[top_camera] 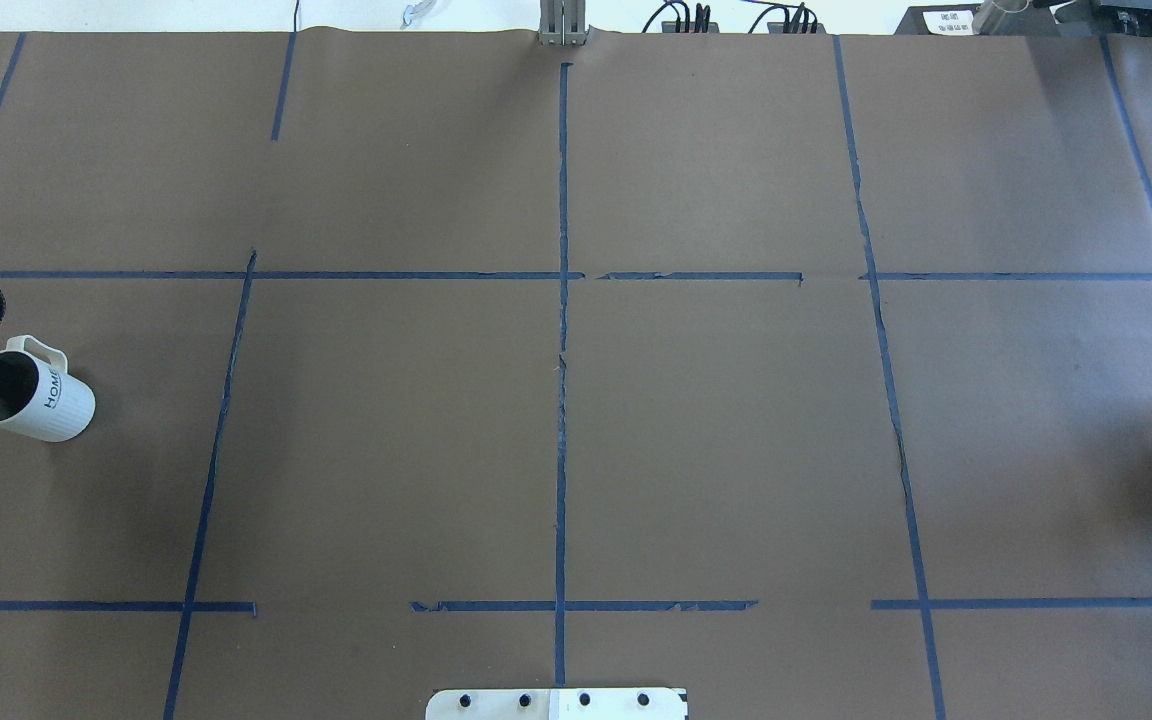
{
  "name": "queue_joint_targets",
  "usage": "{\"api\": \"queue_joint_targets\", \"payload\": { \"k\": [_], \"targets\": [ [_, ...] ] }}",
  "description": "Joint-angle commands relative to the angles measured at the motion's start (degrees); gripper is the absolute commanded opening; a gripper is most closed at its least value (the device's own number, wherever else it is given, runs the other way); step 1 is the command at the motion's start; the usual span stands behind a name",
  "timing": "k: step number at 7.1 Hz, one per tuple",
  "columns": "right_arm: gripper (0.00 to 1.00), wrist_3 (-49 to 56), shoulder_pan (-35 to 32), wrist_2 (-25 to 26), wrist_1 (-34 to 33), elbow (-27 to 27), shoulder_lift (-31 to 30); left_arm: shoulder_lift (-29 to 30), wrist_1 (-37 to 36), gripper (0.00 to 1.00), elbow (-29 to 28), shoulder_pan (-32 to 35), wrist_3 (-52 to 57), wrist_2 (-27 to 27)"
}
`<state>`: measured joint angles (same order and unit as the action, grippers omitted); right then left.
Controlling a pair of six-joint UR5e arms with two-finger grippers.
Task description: Left arm hands cup to right arm to dump lemon
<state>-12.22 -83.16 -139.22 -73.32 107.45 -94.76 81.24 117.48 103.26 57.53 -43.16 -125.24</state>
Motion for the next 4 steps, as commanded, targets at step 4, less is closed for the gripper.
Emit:
{"api": "queue_joint_targets", "payload": {
  "k": [4],
  "targets": [
    [1.0, 4.01, -2.79, -2.81, -7.08, -0.13, -4.27, -0.91, -18.61, 1.0, 10.28, 19.25, 24.69, -8.79]
  ]
}}
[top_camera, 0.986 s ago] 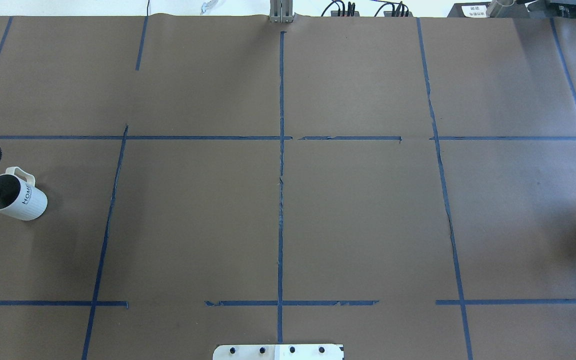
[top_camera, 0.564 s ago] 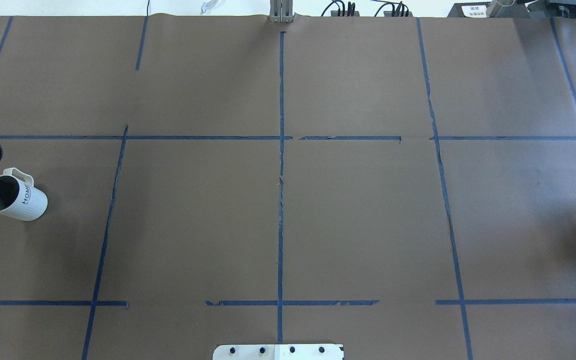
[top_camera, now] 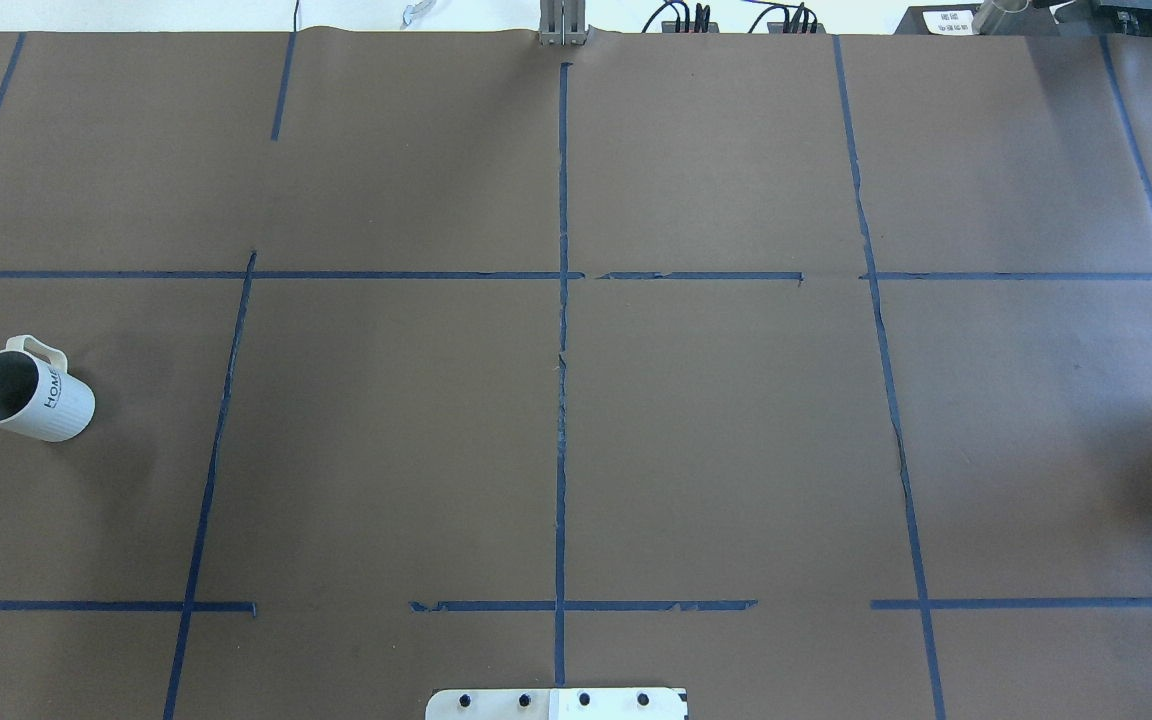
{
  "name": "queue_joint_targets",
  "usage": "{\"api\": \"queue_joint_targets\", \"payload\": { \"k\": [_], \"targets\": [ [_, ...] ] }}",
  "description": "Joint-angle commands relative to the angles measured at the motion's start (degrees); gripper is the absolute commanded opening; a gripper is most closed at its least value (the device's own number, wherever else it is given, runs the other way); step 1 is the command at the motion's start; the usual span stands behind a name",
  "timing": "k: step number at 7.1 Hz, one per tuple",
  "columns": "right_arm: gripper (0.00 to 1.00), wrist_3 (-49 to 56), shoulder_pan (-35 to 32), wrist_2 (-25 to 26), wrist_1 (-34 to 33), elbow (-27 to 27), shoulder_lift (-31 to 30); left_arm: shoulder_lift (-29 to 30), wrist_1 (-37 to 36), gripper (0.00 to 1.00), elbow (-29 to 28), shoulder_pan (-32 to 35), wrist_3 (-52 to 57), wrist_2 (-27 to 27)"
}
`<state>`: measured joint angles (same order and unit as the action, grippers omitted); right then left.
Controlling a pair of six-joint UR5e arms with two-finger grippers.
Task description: Left arm hands cup to right arm to dump lemon
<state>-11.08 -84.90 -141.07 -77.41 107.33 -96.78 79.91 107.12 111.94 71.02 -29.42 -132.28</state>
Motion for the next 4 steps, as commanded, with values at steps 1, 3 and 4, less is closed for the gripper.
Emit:
{"api": "queue_joint_targets", "payload": {
  "k": [1, 3, 4],
  "targets": [
    [1.0, 6.3, -1.76, -0.87, -5.27, -0.01, -4.19, 0.51, -13.64, 1.0, 1.53, 10.06, 19.32, -1.76],
    [1.0, 14.8, -2.2, -0.08, -7.84, -0.27, -8.49, -0.71, -21.3, 1.0, 1.0, 13.95, 23.62, -5.76],
    [1.0, 19.73, -2.47, -0.08, -13.93, 0.25, -8.34, -0.98, -23.17, 1.0, 0.91, 14.4, 23.88, -8.5]
  ]
}}
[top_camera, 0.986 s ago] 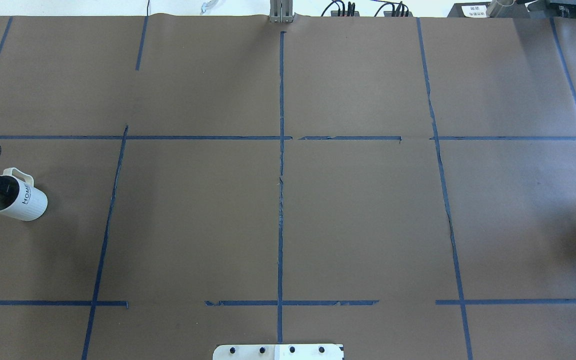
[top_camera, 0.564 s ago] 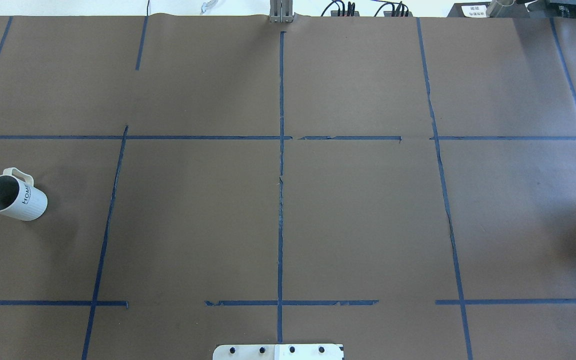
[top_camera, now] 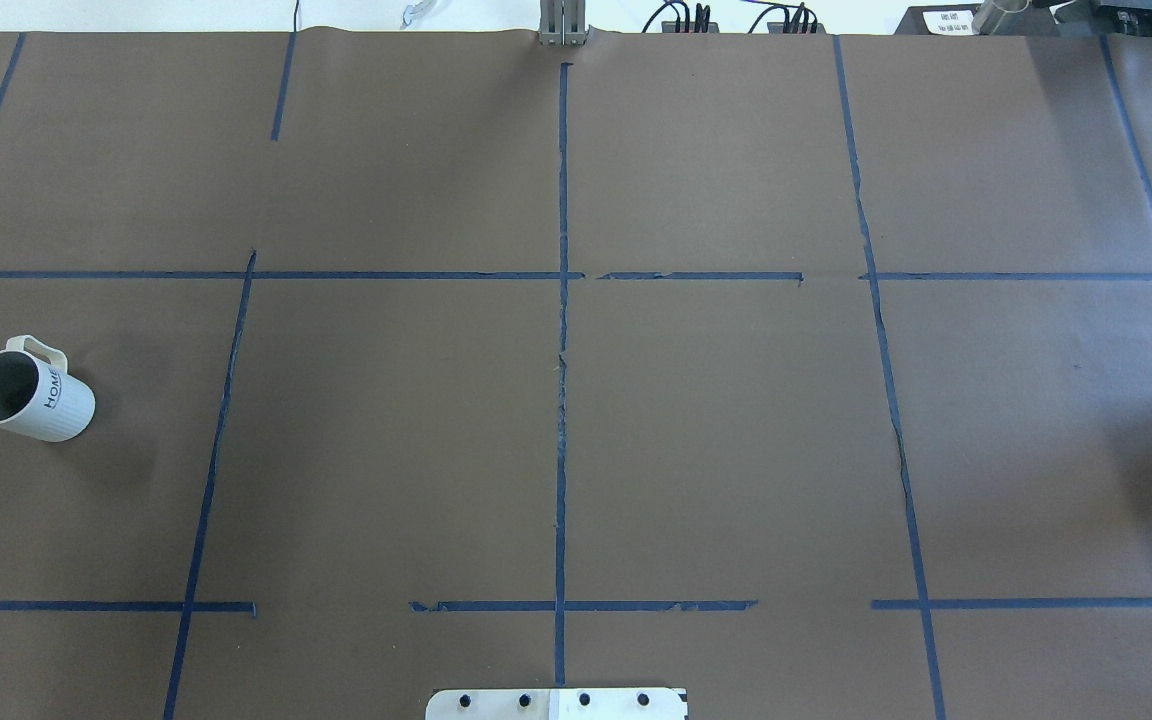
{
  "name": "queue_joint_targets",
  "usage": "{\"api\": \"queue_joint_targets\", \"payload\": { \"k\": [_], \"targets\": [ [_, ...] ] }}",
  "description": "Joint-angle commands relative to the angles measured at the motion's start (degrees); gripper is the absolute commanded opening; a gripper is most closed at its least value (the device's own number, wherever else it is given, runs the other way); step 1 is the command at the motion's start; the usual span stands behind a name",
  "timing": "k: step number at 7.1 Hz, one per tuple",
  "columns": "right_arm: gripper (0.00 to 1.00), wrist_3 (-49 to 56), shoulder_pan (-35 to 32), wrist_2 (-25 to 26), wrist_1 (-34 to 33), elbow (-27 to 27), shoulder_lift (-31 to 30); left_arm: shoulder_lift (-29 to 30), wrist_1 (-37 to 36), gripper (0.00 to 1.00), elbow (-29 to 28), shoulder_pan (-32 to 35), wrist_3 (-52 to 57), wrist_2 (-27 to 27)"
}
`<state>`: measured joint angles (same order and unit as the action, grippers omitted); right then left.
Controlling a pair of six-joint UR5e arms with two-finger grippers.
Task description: Left arm hands cup to right arm to dump lemon
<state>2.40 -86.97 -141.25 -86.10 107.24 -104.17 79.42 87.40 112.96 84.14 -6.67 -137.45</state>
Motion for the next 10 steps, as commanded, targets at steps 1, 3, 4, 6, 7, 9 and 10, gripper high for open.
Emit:
{"api": "queue_joint_targets", "payload": {
  "k": [1, 3, 4, 6, 7, 9, 10],
  "targets": [
    [1.0, 9.69, -0.56, 0.1, -9.4, 0.68, -0.08, -3.19, -2.86, 1.0, -0.37, 1.37, 1.22, -3.27],
    [1.0, 10.16, -1.61, 2.72, -14.26, 0.69, 3.26, -3.92, -2.5, 1.0, -0.02, 3.9, 1.31, -3.26],
    [1.0, 10.16, -2.14, 2.91, -14.27, 0.34, 4.57, -4.01, -2.5, 1.0, 0.24, 4.79, 1.31, -3.26],
    [1.0, 10.16, -2.24, 3.0, -14.01, 0.51, 4.32, -3.75, -3.2, 1.0, -0.97, 4.98, 9.07, -2.13],
    [1.0, 10.08, -2.24, 3.0, -13.66, 0.51, 3.8, -3.92, -3.29, 1.0, -0.29, 4.98, 8.96, -0.47],
    [1.0, 10.08, -2.32, 3.09, -13.48, 0.68, 3.36, -3.92, -3.29, 1.0, -0.54, 4.89, 8.96, 3.4],
    [1.0, 10.08, -2.32, 3.0, -13.48, 0.77, 2.22, -4.01, -3.12, 1.0, -0.28, 4.98, 9.13, 3.59]
  ]
}}
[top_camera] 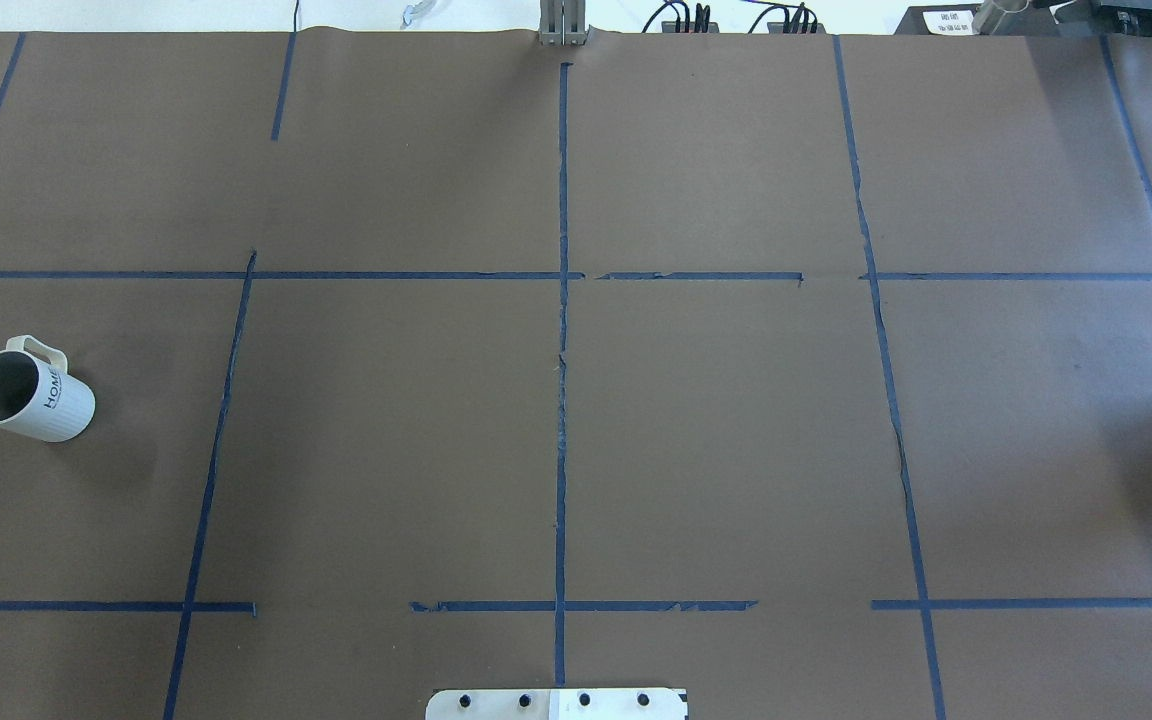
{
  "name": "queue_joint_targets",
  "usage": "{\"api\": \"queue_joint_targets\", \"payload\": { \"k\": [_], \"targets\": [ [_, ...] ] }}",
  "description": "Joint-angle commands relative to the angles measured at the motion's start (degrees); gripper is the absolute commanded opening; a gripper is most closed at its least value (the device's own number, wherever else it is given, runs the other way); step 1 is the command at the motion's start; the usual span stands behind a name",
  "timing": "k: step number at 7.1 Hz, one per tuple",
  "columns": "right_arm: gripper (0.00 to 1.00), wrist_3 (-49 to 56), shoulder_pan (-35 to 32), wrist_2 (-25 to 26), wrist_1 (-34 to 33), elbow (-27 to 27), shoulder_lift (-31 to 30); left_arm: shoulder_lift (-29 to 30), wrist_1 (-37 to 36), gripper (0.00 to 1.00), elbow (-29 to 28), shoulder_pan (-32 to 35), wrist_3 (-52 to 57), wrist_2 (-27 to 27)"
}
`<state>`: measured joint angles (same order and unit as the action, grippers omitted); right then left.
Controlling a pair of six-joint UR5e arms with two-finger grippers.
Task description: Left arm hands cup to right arm to dump lemon
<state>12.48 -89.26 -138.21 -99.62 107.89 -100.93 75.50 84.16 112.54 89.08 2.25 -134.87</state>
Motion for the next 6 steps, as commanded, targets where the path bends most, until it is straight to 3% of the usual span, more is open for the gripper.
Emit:
{"api": "queue_joint_targets", "payload": {
  "k": [1, 4, 6],
  "targets": [
    [1.0, -0.18, -0.12, -0.3, 0.04, 0.13, -2.06, -0.35, 0.47, 1.0, 0.22, -0.05, 0.29, 0.93],
    [1.0, -1.49, -1.52, 0.14, 0.04, 2.5, -4.45, -1.14, 0.56, 1.0, 0.31, -0.05, 0.12, -0.3],
    [1.0, -2.11, -2.93, 3.46, 0.04, 2.59, -4.36, -1.06, 0.65, 1.0, 0.14, -0.05, 0.56, -0.31]
  ]
}}
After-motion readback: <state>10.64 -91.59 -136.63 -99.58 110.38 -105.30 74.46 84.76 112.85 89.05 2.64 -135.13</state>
